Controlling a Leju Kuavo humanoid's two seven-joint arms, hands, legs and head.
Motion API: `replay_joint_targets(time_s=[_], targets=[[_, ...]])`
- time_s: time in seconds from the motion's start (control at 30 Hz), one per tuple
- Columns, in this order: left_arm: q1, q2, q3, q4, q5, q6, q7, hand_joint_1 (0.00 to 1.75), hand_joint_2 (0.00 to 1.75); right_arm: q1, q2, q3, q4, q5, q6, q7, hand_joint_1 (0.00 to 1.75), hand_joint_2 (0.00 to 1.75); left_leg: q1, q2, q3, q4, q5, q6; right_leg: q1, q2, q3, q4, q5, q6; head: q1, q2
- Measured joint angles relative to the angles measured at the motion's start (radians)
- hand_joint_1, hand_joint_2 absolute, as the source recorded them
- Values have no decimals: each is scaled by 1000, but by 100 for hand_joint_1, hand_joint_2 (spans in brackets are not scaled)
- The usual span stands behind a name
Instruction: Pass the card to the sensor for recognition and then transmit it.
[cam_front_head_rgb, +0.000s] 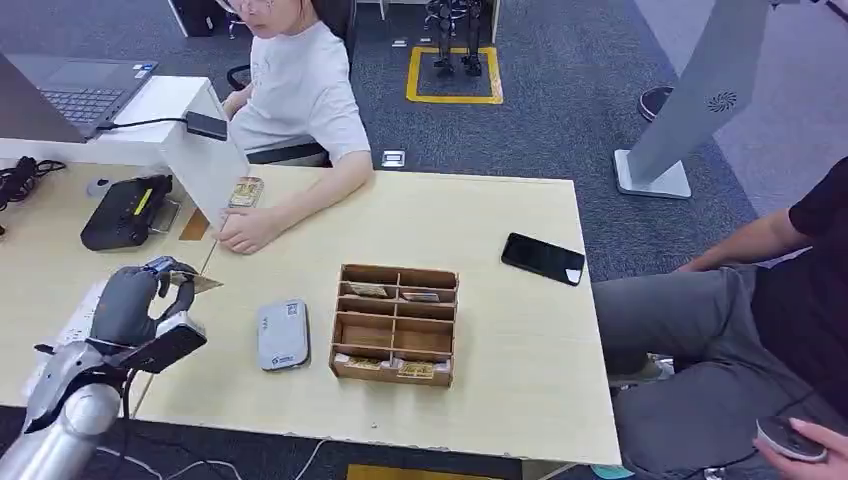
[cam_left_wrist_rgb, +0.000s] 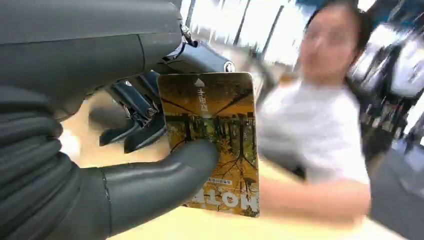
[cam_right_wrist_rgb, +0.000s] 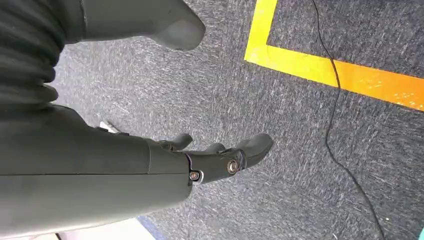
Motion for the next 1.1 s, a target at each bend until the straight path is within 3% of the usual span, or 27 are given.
replay_joint_targets(time_s=[0.07,0.1,0.33,0.5,0.8,1.0,1.1], targets=[[1,-18,0,-3,81,-125,59,175,175,0,0,0,0,-5,-3,5,0,175,0,0,0,0,0,0,0,0,0,0,0,0,0,0],[2,-31,0,-3,111,-158,83,175,175,1,0,0,0,-8,-6,6,0,175,0,0,0,0,0,0,0,0,0,0,0,0,0,0],[18,-120,-42,-18,211,-220,244,175,175,12,7,-13,-11,-22,-16,8,0,175,0,0,-1,1,0,0,-1,0,0,0,0,0,0,0],[18,-167,-104,-18,233,-197,308,175,175,16,16,-27,-24,-25,-16,10,0,175,0,0,-1,1,0,0,0,0,-1,0,0,0,0,0],[18,-195,-133,-18,250,-184,333,175,175,20,22,-29,-35,-25,-19,13,0,175,0,0,-1,1,0,0,0,0,-1,0,0,0,0,0],[18,-224,-136,-3,267,-117,364,175,175,20,26,-30,-35,-14,-32,20,0,175,0,0,-1,1,0,0,0,0,-1,0,0,0,0,0],[15,-251,-146,25,216,-46,361,175,175,19,27,-30,-35,-5,-32,26,0,175,0,0,-1,1,0,0,0,0,-1,0,0,0,0,0]])
